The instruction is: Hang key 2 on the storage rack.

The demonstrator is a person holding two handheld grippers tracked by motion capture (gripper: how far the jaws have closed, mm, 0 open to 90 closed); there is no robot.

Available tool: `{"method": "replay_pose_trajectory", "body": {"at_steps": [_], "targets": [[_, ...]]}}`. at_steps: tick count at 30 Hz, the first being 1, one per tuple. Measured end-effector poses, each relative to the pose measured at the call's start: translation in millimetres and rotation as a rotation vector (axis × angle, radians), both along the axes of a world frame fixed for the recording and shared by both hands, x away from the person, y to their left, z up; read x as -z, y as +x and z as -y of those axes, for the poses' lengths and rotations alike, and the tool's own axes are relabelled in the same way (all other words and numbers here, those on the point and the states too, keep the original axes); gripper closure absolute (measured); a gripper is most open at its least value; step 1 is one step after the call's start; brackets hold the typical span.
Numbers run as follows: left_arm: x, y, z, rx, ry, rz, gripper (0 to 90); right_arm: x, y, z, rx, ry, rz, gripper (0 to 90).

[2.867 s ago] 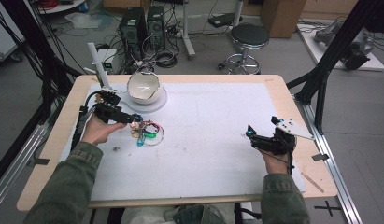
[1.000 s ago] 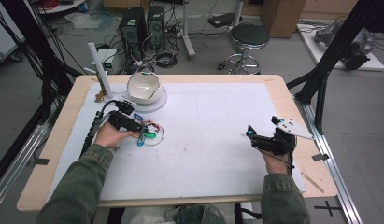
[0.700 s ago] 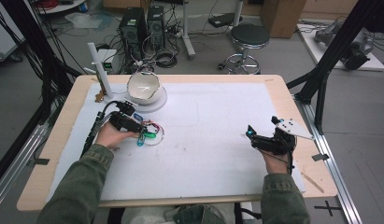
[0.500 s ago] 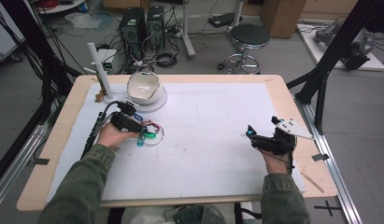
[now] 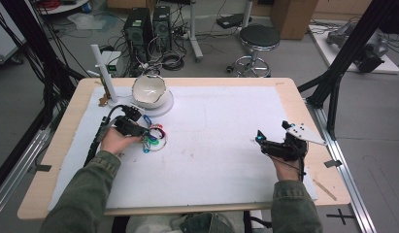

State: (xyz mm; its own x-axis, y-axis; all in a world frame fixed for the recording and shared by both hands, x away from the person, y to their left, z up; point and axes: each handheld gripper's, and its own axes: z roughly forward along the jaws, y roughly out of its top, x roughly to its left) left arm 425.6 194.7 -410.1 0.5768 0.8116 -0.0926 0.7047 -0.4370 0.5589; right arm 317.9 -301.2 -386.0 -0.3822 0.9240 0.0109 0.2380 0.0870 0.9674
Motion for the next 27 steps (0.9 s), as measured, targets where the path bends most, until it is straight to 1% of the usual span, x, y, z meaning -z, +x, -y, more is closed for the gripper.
{"method": "replay_pose_trajectory", "body": {"at_steps": [2,4,5,8,10,12,16,19,22,24,26,27], "targets": [[-0.7,-0.5,-1.3,-0.001,-0.004,-0.010,81.8,0.0,0.1,0.1,0.000,0.000,-0.001,0.5],[-2.1,-1.0,-2.4,0.003,0.010,-0.009,81.8,0.1,0.2,0.0,0.000,-0.003,0.000,0.5],[-2.7,-1.4,-2.5,0.000,0.006,-0.007,81.9,0.1,0.3,-0.1,0.001,-0.003,0.001,0.5],[-6.0,-2.5,-4.7,0.002,0.017,0.004,81.9,0.1,0.2,-0.3,0.000,-0.004,0.002,0.5],[-8.7,-4.1,-6.3,0.000,0.017,0.020,81.9,0.0,0.0,-0.1,0.001,-0.001,0.002,0.5],[-11.3,-6.3,-6.9,0.000,0.027,0.032,81.9,0.1,0.1,0.0,0.001,-0.002,0.000,0.5],[-18.5,-10.5,-10.8,-0.013,0.014,0.052,81.9,0.0,0.2,-0.1,0.000,-0.001,0.001,0.5],[-24.4,-12.4,-16.3,-0.023,-0.008,0.064,81.9,-0.2,0.1,-0.2,0.000,0.002,0.003,0.5],[-30.8,-14.6,-22.9,-0.037,-0.040,0.076,81.9,-0.4,0.2,0.2,0.003,0.002,0.005,0.5],[-33.8,-15.6,-27.4,-0.043,-0.047,0.077,81.9,-0.4,0.3,0.3,0.002,0.004,0.005,0.5],[-36.3,-17.1,-30.9,-0.052,-0.046,0.084,81.9,-0.4,0.3,0.3,0.002,0.004,0.005,0.5],[-38.2,-18.4,-32.8,-0.056,-0.055,0.088,81.8,-0.4,0.3,0.3,0.002,0.005,0.006,0.5]]}}
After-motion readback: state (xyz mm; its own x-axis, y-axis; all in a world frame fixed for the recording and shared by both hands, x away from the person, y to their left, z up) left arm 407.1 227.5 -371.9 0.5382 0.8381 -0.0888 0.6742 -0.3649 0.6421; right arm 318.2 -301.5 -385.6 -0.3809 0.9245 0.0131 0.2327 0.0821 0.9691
